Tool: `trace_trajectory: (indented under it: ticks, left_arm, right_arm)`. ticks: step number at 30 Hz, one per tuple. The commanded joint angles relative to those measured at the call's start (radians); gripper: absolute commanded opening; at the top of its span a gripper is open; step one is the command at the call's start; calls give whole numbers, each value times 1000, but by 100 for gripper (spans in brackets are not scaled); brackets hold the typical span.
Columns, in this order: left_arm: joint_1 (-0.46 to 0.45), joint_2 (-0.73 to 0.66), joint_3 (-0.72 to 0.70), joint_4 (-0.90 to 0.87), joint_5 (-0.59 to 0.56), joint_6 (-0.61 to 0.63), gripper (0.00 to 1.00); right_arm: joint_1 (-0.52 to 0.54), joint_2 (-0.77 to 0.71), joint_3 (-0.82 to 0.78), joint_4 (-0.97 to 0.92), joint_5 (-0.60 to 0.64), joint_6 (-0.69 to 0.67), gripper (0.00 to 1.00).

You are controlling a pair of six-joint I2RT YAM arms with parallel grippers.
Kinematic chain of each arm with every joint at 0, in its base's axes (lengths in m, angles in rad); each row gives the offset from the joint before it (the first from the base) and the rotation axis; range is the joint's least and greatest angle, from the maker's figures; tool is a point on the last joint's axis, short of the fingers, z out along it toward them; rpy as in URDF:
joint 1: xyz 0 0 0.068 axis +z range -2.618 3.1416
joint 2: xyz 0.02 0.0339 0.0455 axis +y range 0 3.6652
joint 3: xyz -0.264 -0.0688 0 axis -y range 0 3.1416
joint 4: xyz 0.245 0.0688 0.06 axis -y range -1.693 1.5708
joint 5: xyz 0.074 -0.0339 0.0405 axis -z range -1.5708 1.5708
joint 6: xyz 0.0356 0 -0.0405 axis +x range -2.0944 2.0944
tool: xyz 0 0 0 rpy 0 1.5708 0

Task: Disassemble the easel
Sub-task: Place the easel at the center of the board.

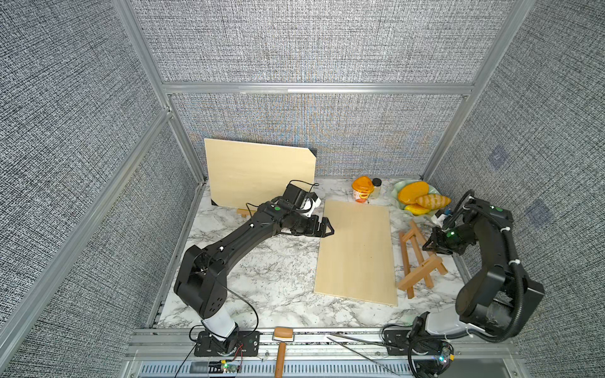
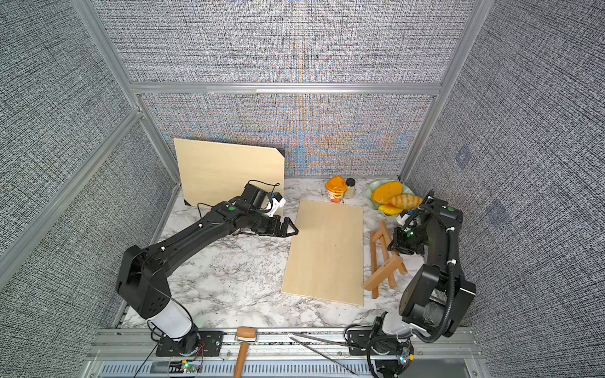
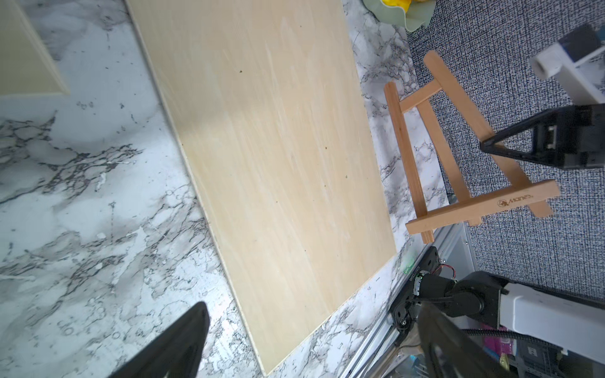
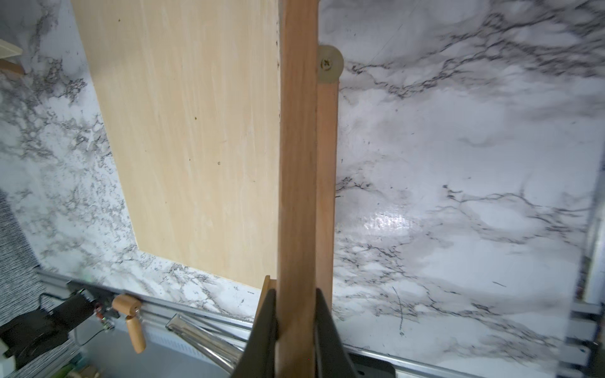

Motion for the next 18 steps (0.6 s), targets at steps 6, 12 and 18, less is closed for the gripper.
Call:
trace_trajectory:
  ticks: [6, 12, 18]
  left_arm:
    - [7, -68, -72, 57, 3, 33, 99]
    - [12, -66, -86, 60, 2, 43, 99]
    - [21, -69, -101, 62, -19, 43, 99]
  right_arm:
    - [-30, 157, 79, -21, -60, -113, 0]
    - [-43, 198, 7, 46, -8, -100, 0]
    - [-48, 217, -68, 101, 73, -92, 22]
